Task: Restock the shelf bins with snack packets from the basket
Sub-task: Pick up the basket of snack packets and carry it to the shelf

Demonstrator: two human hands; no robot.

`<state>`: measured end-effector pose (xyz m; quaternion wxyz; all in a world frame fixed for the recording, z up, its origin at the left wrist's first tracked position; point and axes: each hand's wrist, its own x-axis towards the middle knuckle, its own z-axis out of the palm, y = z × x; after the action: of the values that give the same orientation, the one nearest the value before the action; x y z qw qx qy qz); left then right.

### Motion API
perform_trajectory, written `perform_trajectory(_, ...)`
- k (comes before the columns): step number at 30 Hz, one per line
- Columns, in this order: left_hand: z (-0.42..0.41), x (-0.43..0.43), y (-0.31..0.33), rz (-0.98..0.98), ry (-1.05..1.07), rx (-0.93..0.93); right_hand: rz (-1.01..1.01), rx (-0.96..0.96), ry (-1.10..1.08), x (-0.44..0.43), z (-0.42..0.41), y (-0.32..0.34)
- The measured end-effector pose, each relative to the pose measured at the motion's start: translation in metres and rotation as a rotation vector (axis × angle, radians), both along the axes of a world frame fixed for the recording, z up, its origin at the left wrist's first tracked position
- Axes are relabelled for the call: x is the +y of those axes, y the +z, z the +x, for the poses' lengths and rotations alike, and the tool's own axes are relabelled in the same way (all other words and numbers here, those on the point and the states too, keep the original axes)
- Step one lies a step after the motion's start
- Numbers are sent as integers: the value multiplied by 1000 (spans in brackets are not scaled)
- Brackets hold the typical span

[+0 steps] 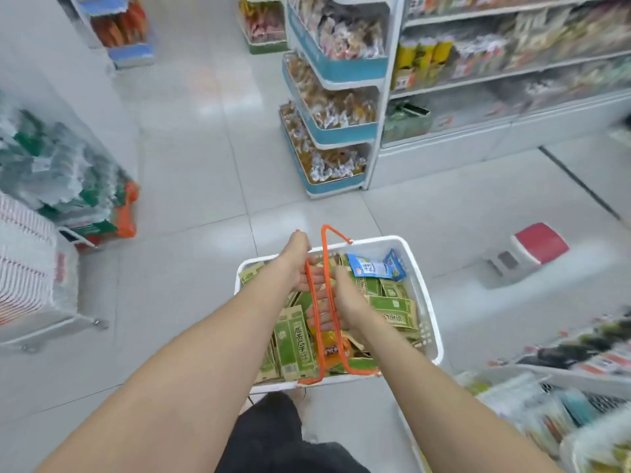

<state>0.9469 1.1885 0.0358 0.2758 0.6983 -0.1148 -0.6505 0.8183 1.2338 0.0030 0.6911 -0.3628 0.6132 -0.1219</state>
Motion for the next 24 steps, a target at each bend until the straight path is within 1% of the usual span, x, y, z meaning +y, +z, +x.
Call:
perform_trajectory(7, -122, -191, -23, -31, -126, 72, -33, 65, -222, -164, -111, -5)
perform_trajectory(11, -184, -280, -25, -45, -198, 108, -39, 110, -317, -247, -168, -5)
perform_trajectory(15, -245, -371, -20, -64, -212, 105, -57, 98, -391, -334, -223, -8)
perform_trajectory(19, -304, -467, -29, -52, -181, 77, -63, 101, -412, -431, -281, -16)
perform_trajectory(24, -378, -587, -50, -26, -128, 39, -21, 38, -323, -558, -360, -31)
